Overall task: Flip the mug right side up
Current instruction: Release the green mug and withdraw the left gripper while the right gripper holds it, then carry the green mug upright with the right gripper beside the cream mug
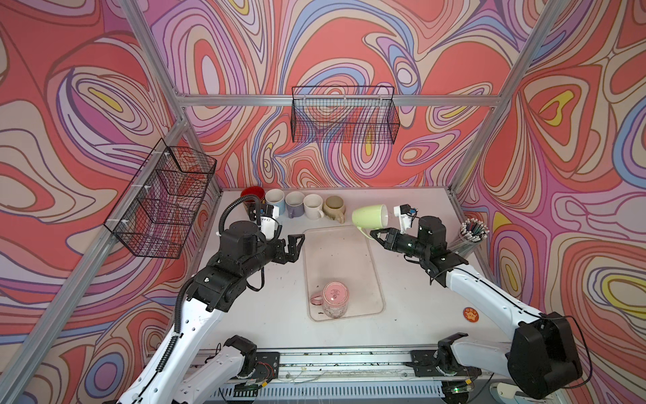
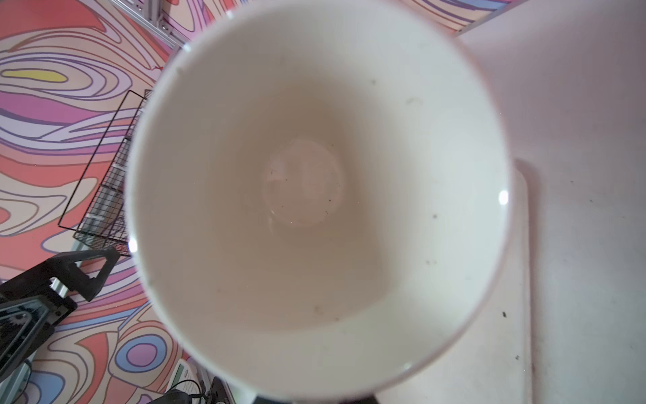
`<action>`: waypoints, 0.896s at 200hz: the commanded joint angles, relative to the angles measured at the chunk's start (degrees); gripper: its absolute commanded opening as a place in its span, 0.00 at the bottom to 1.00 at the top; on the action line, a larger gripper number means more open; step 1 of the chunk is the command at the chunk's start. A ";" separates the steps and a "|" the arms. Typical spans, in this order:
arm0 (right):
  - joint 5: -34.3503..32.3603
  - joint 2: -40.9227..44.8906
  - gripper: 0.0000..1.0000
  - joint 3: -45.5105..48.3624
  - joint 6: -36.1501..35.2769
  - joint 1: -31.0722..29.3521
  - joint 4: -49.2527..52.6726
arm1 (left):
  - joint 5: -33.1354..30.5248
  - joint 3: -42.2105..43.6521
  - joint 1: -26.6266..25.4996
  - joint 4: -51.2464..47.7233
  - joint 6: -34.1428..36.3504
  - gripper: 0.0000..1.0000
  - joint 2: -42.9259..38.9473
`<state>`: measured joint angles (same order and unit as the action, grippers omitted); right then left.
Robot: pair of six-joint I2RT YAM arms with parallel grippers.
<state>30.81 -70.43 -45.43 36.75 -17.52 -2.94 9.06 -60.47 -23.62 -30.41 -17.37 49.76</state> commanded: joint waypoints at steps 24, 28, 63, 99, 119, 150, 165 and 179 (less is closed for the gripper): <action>-4.34 -0.22 0.00 -7.58 -5.60 1.42 6.92 | -0.91 4.42 0.19 0.62 -0.16 0.93 -2.06; -4.53 -0.78 0.00 -8.23 -5.79 1.65 7.55 | -0.59 4.63 0.22 0.60 -0.28 0.93 -1.89; -6.86 -5.41 0.00 -13.86 -8.38 2.40 12.60 | 0.13 6.48 0.24 0.89 -0.30 0.93 -0.58; -11.77 -10.09 0.00 -20.03 -12.21 2.57 18.39 | -0.36 7.73 0.24 1.42 -0.05 0.93 -0.08; -14.16 -12.32 0.00 -22.50 -14.07 2.65 20.28 | -0.59 8.30 0.23 1.73 0.05 0.93 -0.21; -17.36 -15.95 0.00 -25.76 -16.36 2.90 22.47 | -1.31 8.61 0.23 1.40 0.53 0.93 -0.35; -18.20 -18.04 0.00 -27.48 -17.14 3.10 23.35 | -1.48 8.68 0.15 1.45 0.51 0.93 -0.14; -19.27 -19.90 0.00 -29.28 -17.99 3.26 24.47 | -1.39 8.66 0.24 1.44 0.58 0.94 0.21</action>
<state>14.50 -88.55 -70.30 22.17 -14.76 22.79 8.47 -52.60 -23.62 -29.78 -17.56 49.84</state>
